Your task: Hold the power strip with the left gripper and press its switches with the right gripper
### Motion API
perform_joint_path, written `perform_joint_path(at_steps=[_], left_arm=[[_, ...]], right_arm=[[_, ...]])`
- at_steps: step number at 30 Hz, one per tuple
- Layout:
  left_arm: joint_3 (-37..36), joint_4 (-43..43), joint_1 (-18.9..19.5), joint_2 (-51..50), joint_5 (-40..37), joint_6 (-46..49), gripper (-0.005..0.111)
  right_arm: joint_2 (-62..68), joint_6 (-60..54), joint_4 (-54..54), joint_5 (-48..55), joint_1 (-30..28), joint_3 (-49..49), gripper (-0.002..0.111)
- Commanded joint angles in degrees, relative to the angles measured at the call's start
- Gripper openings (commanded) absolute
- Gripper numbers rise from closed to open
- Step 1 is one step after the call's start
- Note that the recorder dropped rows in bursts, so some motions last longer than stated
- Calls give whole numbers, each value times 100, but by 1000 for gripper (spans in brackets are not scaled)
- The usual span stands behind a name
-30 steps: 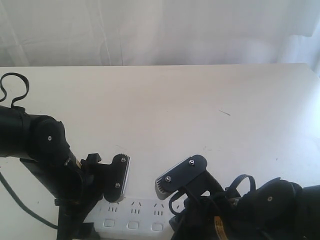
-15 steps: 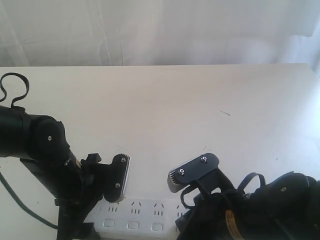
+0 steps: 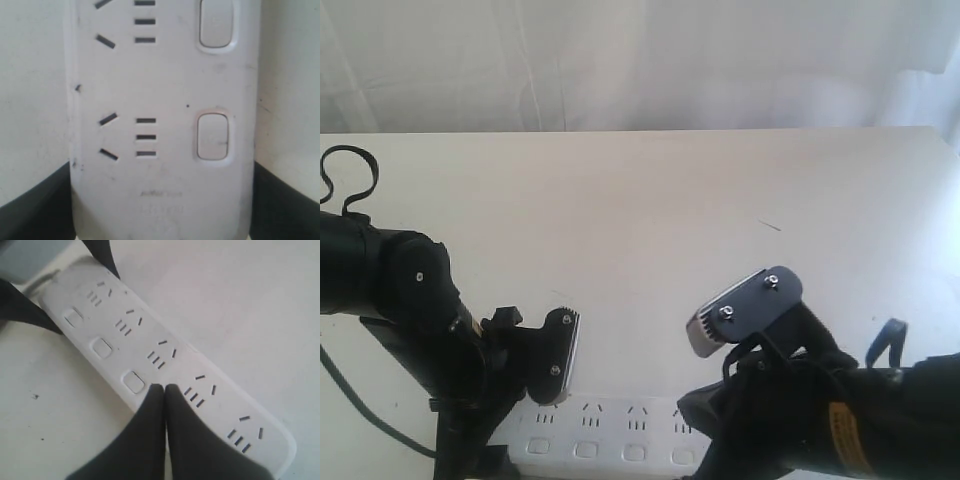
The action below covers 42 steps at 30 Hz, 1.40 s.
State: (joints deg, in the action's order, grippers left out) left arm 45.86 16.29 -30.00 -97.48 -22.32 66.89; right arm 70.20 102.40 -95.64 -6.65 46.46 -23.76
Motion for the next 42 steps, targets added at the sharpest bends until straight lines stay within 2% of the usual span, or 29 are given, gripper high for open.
perform_joint_path(at_steps=[1,7,20,42], left_arm=[[-177,-410,78,-189,-187,-292,0],[-177,-469,82,-189,-187,-304,0],[-177,-469,82,-189,-232,-308,0],[-177,-469,82,-189,-169,-308,0]], right_arm=[[-494,-25,-22,234,-30,309,0],[-413,-25,-10,665,-30,598,0],[462,-25,-10,698,-30,629,0],[473,143,47,1153,-30,447,0]])
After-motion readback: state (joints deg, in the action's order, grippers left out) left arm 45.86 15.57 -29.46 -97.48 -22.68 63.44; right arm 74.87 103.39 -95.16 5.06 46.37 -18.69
